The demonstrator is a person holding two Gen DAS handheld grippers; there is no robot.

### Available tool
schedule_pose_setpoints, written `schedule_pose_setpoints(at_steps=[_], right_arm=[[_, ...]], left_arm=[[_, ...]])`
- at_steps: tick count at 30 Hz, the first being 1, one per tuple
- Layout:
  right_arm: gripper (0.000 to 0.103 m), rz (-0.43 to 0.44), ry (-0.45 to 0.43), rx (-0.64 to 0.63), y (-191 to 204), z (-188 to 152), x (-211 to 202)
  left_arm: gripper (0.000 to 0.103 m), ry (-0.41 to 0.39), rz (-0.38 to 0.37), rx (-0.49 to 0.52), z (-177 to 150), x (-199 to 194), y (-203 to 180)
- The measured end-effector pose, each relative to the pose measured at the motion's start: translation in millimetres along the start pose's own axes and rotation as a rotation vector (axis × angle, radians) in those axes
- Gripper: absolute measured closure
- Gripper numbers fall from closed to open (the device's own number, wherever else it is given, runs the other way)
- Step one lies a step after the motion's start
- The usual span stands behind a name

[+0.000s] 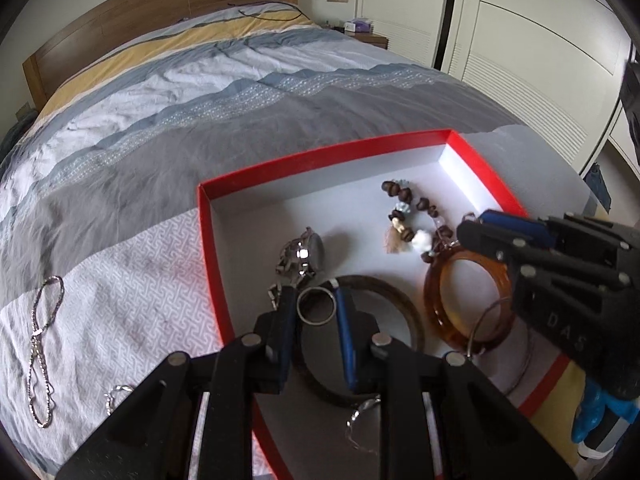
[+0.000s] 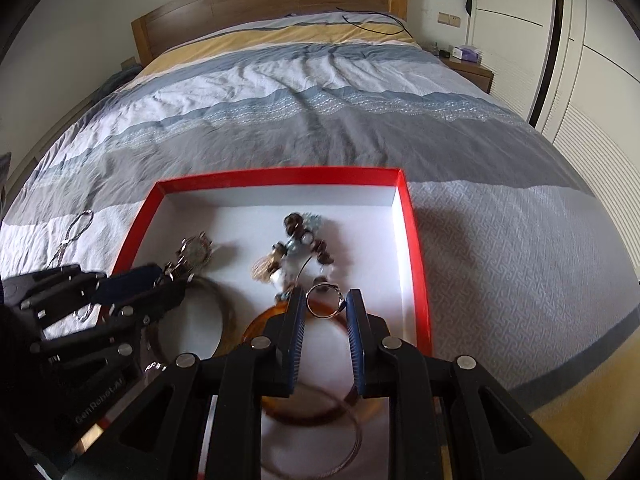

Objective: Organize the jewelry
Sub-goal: 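Carry both held rings over the red box, then open both tools to drop the rings into the box, then pull both tools back and move toward the pearl necklace and twisted hoop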

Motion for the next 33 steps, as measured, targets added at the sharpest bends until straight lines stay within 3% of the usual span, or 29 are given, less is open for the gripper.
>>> schedule_pose_setpoints(at_steps=[8,11,15,18,24,33], right_arm=[[0.081,-0.02,0.013,0.007,-4,-3,14],[0.067,-0.025,0.007,0.007,-3,-4,10],[0.064,-0.026,-0.018,0.014,-4,-4,-10],[0.059,-0.036,-0.049,0.016,-6,-2,-37],[0.054,-0.045,-0.097,0.03,1,-6,-97],[0.049,-0.006,-0.141,-0.015,57,-32,-174]], left_arm=[[0.083,-0.02,0.002,0.013,-3,2,-1],[0.083,-0.013,-0.013,0.008,-5,1,-2],[0.08,-0.019,-0.018,0.001,-6,-12,-2],[0.079,-0.044,-0.022,-0.006,-3,-33,-1],[0.064,-0.102,-0.017,-0.03,-6,-90,8],[0.053,-0.164,0.035,-0.06,-36,-184,45]])
Point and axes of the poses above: each gripper's, at about its wrist camera, not at the fingertips, and x roughly the way its jaws point, y to its left, z to its top, the point moved 9 cm from there along x, roughly the way its jaws point
